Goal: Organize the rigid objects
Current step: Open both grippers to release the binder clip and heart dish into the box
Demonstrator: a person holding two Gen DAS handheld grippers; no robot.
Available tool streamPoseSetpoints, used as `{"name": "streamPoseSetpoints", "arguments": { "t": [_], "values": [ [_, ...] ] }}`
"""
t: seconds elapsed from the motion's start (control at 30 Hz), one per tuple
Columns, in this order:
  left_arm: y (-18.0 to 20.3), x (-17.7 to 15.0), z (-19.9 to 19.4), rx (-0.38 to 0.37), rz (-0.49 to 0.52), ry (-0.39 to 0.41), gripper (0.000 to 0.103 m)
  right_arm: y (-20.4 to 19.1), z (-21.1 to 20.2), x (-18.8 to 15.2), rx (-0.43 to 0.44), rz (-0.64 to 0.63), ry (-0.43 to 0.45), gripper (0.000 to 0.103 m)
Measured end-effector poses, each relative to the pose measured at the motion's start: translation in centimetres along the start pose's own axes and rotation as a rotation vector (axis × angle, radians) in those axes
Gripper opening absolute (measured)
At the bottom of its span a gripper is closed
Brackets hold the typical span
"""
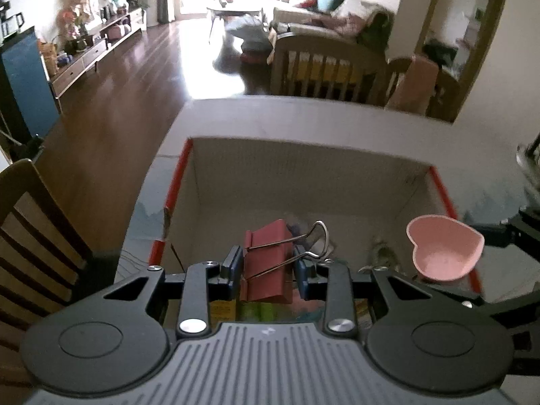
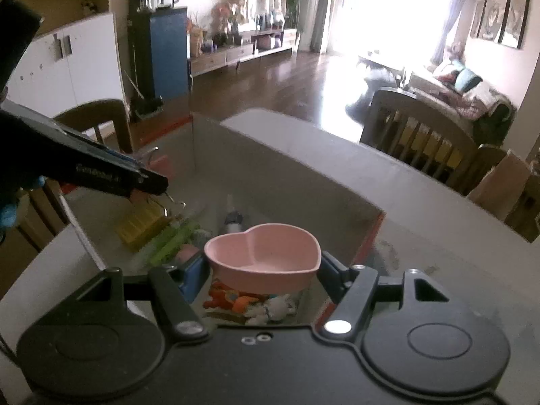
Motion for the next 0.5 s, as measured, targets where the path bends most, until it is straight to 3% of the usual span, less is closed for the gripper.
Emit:
{"name": "streamPoseSetpoints", "arguments": {
  "t": [0.5],
  "values": [
    [-0.2, -2.7, 4.8, 0.028, 0.066, -0.117, 0.031, -1.1, 3.7, -0.3, 0.001, -0.020, -0.075, 0.068]
  ]
}}
Point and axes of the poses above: each gripper's, at about its wrist camera, not at the fingertips, and z roughly the way its jaws point, y to its right, x to its top, the point moved 9 cm from there along z, roughly the way its jaws point, and after that the axes turned 3 degrees about -z, right-handed, at the moved point
